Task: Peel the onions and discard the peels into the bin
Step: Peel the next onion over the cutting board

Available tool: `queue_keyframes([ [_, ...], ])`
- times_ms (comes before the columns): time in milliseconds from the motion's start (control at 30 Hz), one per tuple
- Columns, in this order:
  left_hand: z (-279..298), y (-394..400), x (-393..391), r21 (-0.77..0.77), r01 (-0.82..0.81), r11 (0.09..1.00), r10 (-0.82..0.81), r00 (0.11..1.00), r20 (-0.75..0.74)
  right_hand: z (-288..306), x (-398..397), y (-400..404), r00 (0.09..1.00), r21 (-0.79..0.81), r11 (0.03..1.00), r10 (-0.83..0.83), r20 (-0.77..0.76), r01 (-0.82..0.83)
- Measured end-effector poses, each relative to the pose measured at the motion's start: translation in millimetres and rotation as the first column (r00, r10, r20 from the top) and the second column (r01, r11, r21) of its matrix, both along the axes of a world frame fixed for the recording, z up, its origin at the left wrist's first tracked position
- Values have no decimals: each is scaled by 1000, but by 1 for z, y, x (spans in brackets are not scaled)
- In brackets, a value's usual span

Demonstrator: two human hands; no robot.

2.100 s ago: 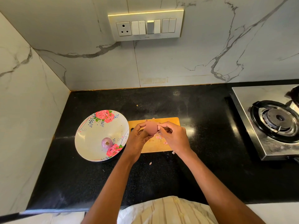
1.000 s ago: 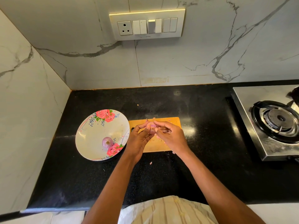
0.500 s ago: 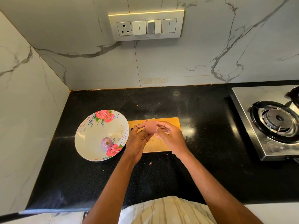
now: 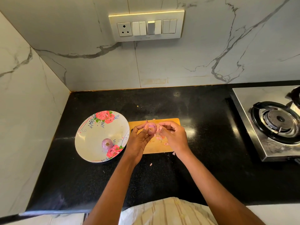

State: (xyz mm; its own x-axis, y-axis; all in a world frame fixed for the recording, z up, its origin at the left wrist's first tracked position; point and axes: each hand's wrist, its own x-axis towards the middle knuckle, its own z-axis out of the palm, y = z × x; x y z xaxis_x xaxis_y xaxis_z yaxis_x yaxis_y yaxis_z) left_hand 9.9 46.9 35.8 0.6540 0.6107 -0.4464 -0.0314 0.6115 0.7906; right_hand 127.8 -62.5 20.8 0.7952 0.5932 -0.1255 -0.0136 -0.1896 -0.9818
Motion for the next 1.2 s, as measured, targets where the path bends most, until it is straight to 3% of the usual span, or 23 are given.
queue_keyframes([
  [100, -2, 4, -2, 0, -3, 1000, 3, 999, -37, -8, 8, -3, 997, -74, 996, -54, -50, 50],
  [200, -3, 4, -3, 36, 12, 999, -10, 998, -63, -5, 7, -5, 999, -173, 984, 38, -27, -42],
  [300, -6, 3, -2, 75, 45, 996, -41, 998, -53, 5, -5, 1, 984, -34, 987, 154, -94, -158],
  [533, -3, 2, -1, 237, 156, 959, -137, 986, -95, 6, -5, 1, 981, -30, 984, 176, 80, -174],
  [900, -4, 6, -3, 179, 156, 971, -142, 986, -87, 8, -6, -1, 968, -33, 986, 165, 190, -162],
  [1033, -4, 5, -3, 138, 131, 982, -122, 990, -72, 0, -2, -1, 984, -43, 993, 116, 132, -111],
  [1200, -5, 5, -3, 128, 106, 986, -98, 993, -63, 8, -6, 0, 977, -29, 981, 193, 93, -191],
])
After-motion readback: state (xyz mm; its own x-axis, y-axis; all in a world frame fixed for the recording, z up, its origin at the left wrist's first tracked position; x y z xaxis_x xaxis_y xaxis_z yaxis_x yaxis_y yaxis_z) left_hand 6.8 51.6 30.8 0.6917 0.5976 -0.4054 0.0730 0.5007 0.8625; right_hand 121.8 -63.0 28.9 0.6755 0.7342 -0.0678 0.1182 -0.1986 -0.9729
